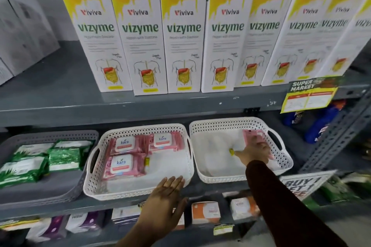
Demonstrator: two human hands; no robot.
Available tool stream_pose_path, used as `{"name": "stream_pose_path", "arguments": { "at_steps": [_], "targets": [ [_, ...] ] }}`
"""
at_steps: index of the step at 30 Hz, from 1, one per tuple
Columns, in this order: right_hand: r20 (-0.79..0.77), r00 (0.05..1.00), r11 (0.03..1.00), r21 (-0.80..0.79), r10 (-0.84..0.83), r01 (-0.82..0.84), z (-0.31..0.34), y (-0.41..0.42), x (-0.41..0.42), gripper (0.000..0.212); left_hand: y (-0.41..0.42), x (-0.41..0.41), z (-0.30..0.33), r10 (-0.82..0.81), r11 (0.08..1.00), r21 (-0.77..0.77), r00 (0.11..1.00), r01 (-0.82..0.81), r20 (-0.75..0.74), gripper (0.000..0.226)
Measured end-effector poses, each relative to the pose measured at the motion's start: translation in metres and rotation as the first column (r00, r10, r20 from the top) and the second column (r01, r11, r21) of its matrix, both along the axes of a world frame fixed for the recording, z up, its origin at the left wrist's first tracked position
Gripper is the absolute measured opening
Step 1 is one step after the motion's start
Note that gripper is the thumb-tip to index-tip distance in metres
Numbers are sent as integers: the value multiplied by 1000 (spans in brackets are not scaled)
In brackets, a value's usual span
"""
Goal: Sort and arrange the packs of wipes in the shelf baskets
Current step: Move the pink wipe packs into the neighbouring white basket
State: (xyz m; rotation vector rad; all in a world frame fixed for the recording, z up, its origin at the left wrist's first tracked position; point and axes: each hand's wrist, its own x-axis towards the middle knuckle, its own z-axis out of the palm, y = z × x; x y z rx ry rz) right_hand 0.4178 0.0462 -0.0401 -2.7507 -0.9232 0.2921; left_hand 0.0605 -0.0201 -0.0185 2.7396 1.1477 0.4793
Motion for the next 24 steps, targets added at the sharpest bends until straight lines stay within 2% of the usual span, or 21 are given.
{"name": "stream_pose_path", "arguments": {
  "at_steps": [2, 5, 6, 7, 8, 9, 10, 11, 13, 14, 15, 16, 20, 22, 24],
  "targets": [
    [92, 996, 998, -63, 5, 1, -3, 3, 10, 113, 1, 1, 1, 3, 1000, -11, 1000, -3, -9, 46],
    [220, 974, 998, -52, 54, -44, -3, 4, 21, 66, 6, -4, -1, -31, 998, -54, 999, 32, 27, 49],
    [176, 984, 999, 7, 40, -42, 1, 3, 21, 56, 8, -8, -2, -37, 998, -47, 999, 38, 22, 51],
    [46, 999, 994, 110, 11, -16, 9, 0, 19, 49, 10, -12, -1, -34, 999, -33, 999, 34, 20, 53],
    [-171, 985, 965, 260, -1, 46, 20, -4, 16, 44, 11, -18, 0, -18, 999, -29, 999, 18, 28, 55],
    [-436, 900, 890, 419, 26, 178, 34, -9, 10, 39, 12, -24, 1, 2, 1000, -30, 1000, -1, 28, 56],
    [-674, 727, 794, 510, 130, 331, 48, -15, -2, 35, 13, -29, 1, 21, 1000, -19, 999, -21, 28, 54],
    [-814, 513, 734, 520, 272, 437, 63, -22, -16, 30, 14, -35, 0, 37, 999, -13, 999, -36, 30, 51],
    [-871, 115, 720, 464, 478, 517, 87, -29, -47, 23, 13, -46, -2, 55, 997, -61, 998, -53, 39, 47],
    [-862, -8, 750, 436, 507, 498, 97, -30, -64, 22, 14, -51, -2, 56, 995, -82, 997, -52, 46, 48],
    [-865, -70, 792, 420, 497, 444, 103, -27, -82, 21, 14, -57, -4, 54, 994, -94, 997, -49, 50, 48],
    [-877, -89, 831, 408, 472, 378, 106, -22, -102, 20, 15, -64, -5, 58, 994, -98, 997, -52, 55, 48],
    [-923, -40, 917, 375, 383, 134, 94, 11, -170, 14, 16, -82, -6, 75, 995, -68, 994, -70, 77, 44],
    [-918, 64, 911, 397, 392, 108, 82, 27, -196, 13, 16, -86, -5, 68, 997, -51, 995, -64, 74, 42],
    [-880, 257, 882, 446, 400, 155, 73, 35, -215, 10, 16, -91, -6, 66, 997, -37, 994, -63, 87, 40]
  ]
}}
